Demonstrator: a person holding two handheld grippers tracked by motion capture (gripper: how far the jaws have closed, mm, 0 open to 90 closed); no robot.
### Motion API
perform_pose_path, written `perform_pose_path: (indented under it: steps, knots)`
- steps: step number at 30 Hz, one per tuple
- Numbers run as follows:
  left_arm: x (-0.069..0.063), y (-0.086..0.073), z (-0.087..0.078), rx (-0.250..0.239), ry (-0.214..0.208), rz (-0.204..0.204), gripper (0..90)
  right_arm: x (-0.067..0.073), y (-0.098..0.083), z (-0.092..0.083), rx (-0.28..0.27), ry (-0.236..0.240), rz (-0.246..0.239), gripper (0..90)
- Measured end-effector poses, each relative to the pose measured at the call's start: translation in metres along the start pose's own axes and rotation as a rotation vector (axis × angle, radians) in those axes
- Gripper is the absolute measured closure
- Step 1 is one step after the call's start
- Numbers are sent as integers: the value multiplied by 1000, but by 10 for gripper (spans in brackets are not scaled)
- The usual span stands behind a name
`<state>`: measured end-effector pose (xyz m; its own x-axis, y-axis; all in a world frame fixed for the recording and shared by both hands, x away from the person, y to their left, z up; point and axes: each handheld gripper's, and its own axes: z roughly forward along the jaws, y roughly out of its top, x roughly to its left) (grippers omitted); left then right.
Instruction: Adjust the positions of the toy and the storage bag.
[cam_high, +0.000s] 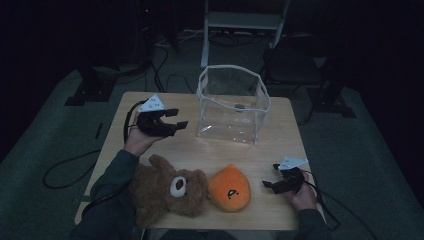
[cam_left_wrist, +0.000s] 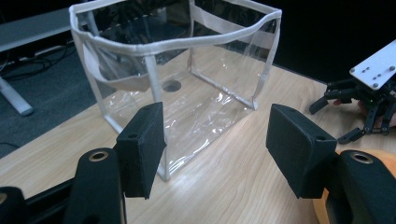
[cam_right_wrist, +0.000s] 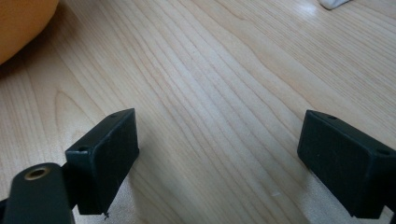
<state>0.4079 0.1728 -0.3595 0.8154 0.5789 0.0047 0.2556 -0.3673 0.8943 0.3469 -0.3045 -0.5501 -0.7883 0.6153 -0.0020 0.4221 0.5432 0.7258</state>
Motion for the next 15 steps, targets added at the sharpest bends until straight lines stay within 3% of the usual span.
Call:
perform_pose_path:
  steps: [15]
  knots:
    - [5,21,20,0,-55,7,380,0,0,0,1,1,2,117]
